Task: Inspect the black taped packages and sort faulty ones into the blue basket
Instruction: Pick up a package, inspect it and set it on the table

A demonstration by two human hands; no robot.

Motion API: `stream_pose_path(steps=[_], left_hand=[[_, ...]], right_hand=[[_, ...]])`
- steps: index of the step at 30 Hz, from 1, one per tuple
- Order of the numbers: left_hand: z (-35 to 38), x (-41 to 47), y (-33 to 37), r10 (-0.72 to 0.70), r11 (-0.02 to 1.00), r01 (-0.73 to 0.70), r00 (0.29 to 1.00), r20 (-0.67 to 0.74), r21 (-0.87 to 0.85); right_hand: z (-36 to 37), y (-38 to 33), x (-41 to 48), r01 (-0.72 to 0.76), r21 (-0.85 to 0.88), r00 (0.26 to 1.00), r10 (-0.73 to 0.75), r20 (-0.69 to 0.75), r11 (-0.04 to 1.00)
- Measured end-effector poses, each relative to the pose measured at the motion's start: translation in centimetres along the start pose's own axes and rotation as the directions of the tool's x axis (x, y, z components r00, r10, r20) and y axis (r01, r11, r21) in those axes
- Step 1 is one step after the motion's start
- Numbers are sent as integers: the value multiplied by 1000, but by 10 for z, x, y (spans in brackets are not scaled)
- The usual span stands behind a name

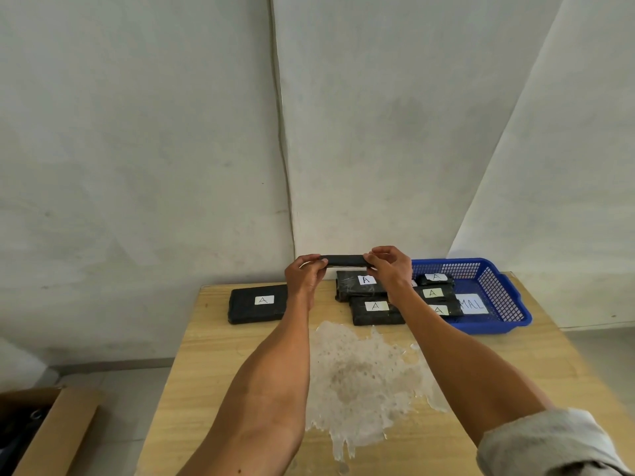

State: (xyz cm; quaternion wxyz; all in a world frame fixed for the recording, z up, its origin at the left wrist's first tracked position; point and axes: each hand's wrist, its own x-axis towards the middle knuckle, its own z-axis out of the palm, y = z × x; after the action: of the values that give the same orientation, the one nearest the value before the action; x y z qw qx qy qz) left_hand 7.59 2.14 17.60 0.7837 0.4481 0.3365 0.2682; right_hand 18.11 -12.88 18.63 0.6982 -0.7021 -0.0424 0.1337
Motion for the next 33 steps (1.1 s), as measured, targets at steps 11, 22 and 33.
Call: stream_pose_path(steps=[11, 22, 33], left_hand=[[4, -1, 0, 2, 1000, -4, 997, -72, -23], [9, 0, -2, 27, 1000, -26, 994, -109, 15], [5, -4, 0, -134, 988, 131, 990, -37, -86]], right_hand=[[-1, 2, 2, 21, -38, 999, -19, 50, 999], [-9, 4, -6, 79, -118, 992, -66, 106, 990], [-13, -4, -6, -99, -41, 994, 101, 39, 994]])
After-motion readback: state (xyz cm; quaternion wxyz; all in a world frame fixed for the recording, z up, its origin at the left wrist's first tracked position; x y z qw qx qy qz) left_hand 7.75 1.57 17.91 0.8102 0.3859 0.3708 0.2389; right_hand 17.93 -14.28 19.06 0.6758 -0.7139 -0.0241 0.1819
